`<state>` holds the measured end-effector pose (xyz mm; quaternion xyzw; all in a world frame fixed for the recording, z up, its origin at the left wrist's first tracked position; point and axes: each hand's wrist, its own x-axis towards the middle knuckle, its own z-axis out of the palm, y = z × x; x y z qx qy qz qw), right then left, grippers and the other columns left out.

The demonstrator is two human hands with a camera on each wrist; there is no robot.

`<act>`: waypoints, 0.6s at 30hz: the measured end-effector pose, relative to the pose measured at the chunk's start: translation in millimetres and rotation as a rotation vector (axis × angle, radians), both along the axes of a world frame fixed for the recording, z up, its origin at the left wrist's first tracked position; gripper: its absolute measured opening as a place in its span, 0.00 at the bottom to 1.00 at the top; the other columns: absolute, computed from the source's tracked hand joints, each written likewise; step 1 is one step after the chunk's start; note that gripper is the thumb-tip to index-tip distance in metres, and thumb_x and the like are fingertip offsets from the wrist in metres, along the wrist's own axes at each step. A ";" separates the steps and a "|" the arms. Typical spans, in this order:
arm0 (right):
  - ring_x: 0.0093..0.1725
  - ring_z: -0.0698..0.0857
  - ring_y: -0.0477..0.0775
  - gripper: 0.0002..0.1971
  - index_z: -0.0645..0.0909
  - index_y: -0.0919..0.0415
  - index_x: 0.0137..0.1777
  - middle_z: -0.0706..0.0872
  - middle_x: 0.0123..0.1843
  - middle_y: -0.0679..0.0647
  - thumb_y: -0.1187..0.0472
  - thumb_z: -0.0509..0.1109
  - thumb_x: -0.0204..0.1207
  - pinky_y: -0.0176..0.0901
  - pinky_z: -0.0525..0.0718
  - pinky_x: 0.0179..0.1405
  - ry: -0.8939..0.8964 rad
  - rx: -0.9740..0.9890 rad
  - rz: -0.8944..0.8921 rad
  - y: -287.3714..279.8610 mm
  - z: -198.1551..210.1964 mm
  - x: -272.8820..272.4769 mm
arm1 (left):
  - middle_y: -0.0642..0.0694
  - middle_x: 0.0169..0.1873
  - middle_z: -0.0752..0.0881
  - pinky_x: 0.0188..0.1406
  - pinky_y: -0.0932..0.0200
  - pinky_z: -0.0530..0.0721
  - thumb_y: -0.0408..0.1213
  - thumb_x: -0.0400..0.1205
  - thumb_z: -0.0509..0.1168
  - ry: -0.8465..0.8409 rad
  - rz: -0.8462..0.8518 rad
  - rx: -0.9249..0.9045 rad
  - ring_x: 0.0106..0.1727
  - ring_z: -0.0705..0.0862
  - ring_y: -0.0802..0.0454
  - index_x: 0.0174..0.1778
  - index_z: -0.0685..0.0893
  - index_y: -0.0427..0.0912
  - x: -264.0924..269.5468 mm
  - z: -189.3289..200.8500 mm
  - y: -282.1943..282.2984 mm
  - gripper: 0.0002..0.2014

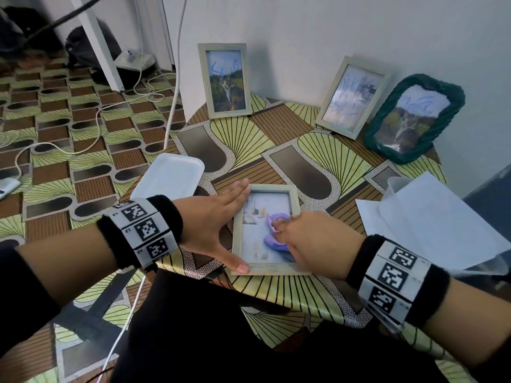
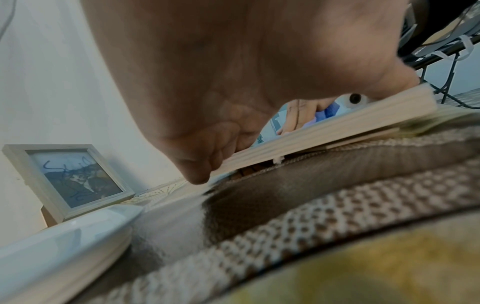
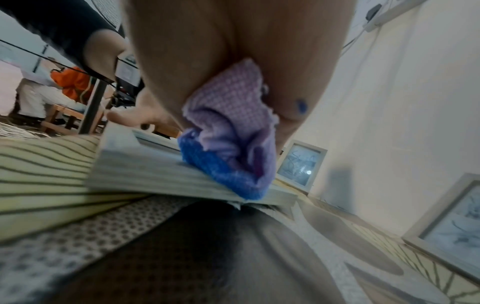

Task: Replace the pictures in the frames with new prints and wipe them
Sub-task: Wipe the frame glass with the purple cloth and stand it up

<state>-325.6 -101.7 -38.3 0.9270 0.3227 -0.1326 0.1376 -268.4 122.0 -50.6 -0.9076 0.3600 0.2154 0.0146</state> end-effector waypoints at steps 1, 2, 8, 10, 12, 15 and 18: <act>0.51 0.83 0.63 0.18 0.72 0.56 0.71 0.81 0.66 0.56 0.51 0.53 0.86 0.52 0.83 0.48 -0.004 -0.030 0.010 0.2 0.2 3.9 | 0.57 0.78 0.19 0.77 0.63 0.39 0.88 0.56 0.56 0.003 0.000 0.000 0.78 0.27 0.67 0.80 0.21 0.49 0.5 -0.1 0.0 0.73; 0.51 0.83 0.63 0.18 0.73 0.55 0.72 0.81 0.66 0.57 0.52 0.54 0.85 0.52 0.83 0.50 -0.017 -0.027 0.019 0.5 1.5 7.6 | 0.57 0.78 0.19 0.77 0.63 0.40 0.88 0.56 0.57 0.007 0.000 0.000 0.78 0.27 0.67 0.80 0.21 0.49 0.8 -0.2 0.2 0.73; 0.50 0.80 0.61 0.18 0.80 0.56 0.68 0.82 0.65 0.54 0.59 0.52 0.87 0.47 0.81 0.51 -0.038 0.026 -0.053 6.0 4.7 35.8 | 0.57 0.78 0.19 0.75 0.66 0.41 0.88 0.56 0.58 0.019 -0.001 0.003 0.75 0.32 0.71 0.80 0.22 0.48 2.6 -0.5 -0.4 0.73; 0.61 0.82 0.61 0.19 0.82 0.55 0.67 0.81 0.72 0.52 0.57 0.51 0.88 0.50 0.81 0.61 -0.029 0.049 -0.070 11.0 4.0 44.1 | 0.57 0.78 0.19 0.75 0.65 0.43 0.88 0.56 0.57 0.019 0.003 0.005 0.75 0.34 0.71 0.80 0.22 0.49 2.8 -1.0 -0.5 0.74; 0.61 0.82 0.61 0.18 0.84 0.57 0.61 0.84 0.69 0.54 0.58 0.52 0.87 0.50 0.80 0.62 -0.018 0.070 -0.089 16.6 4.8 48.4 | 0.57 0.78 0.19 0.76 0.65 0.46 0.88 0.55 0.57 0.020 0.007 0.002 0.76 0.39 0.70 0.80 0.22 0.49 3.2 -1.3 -0.6 0.73; 0.50 0.81 0.60 0.15 0.84 0.58 0.54 0.87 0.59 0.56 0.63 0.54 0.84 0.47 0.80 0.56 0.019 0.131 -0.093 28.4 7.8 46.9 | 0.56 0.79 0.20 0.76 0.63 0.52 0.89 0.54 0.55 0.014 0.008 -0.009 0.78 0.50 0.67 0.79 0.21 0.51 2.4 -0.9 -0.5 0.73; 0.49 0.81 0.59 0.14 0.84 0.58 0.54 0.86 0.52 0.56 0.62 0.56 0.85 0.48 0.81 0.55 0.079 0.196 -0.098 39.6 9.4 42.3 | 0.57 0.79 0.20 0.78 0.61 0.58 0.89 0.54 0.55 0.006 0.002 -0.013 0.84 0.54 0.59 0.80 0.21 0.50 1.5 -0.1 -1.3 0.73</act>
